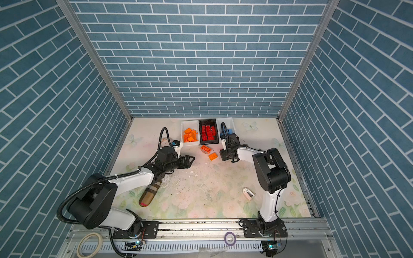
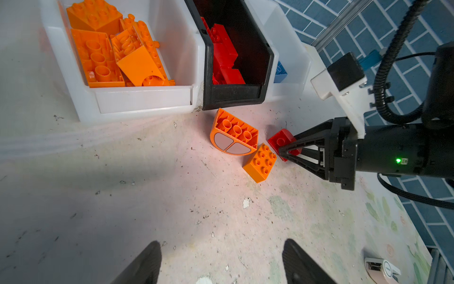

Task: Sort the legos into containers by color
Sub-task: Pick up the lego from the center of the table.

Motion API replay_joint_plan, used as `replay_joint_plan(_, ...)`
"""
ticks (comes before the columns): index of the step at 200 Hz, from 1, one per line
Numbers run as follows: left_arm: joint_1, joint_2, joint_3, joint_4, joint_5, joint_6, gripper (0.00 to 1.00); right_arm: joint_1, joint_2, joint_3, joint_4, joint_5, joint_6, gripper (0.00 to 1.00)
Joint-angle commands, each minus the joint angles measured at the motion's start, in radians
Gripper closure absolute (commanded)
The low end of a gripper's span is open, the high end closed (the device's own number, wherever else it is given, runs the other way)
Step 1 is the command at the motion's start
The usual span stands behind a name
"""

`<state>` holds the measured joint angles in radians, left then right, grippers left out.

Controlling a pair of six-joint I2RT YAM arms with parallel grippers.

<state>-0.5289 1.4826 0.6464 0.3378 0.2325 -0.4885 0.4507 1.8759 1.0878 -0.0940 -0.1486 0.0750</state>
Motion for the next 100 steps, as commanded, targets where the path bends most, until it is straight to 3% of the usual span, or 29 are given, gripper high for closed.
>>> replay_joint_plan(1, -0.008, 0.011, 0.01, 0.05, -0.008, -0.012, 0.2, 0.004, -0.071, 0.035, 0.004, -0.058, 0.05, 0.79)
replay_joint_plan(100, -0.026, 0.016, -0.01, 0.098, -0.054, -0.044, 0.12, 0.006, -0.091, 0.095, 0.097, -0.146, 0.218, 0.79)
